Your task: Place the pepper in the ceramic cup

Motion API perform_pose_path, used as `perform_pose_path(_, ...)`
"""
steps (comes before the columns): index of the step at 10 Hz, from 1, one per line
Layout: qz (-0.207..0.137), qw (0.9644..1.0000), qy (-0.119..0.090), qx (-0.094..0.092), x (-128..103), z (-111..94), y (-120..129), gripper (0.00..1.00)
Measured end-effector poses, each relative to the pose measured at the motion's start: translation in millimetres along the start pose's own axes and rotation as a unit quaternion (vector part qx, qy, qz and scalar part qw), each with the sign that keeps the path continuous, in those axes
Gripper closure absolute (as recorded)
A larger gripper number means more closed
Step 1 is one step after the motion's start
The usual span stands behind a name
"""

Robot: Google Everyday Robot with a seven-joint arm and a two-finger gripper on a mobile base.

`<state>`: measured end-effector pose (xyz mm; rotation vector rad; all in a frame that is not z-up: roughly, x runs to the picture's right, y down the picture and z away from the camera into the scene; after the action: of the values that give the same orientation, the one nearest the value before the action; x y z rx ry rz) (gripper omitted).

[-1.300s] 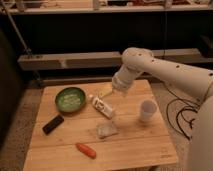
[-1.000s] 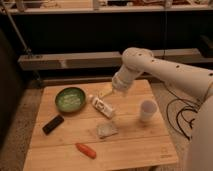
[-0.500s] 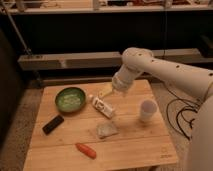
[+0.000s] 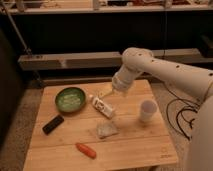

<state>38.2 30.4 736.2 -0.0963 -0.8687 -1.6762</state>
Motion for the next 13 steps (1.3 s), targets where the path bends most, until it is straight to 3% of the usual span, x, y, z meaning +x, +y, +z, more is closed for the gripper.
perform_pose_path(3,-0.003,1.0,-0.001,-0.001,-2.4,1.2,-1.6,0.2)
perform_pose_path(7,-0.046,0.9988,-0.003,-0.016,-35.6,7.3,-48.1,0.2)
perform_pose_path(13,-0.103,0.9942,0.002,-0.031,-64.4,17.2,-87.6,0.2)
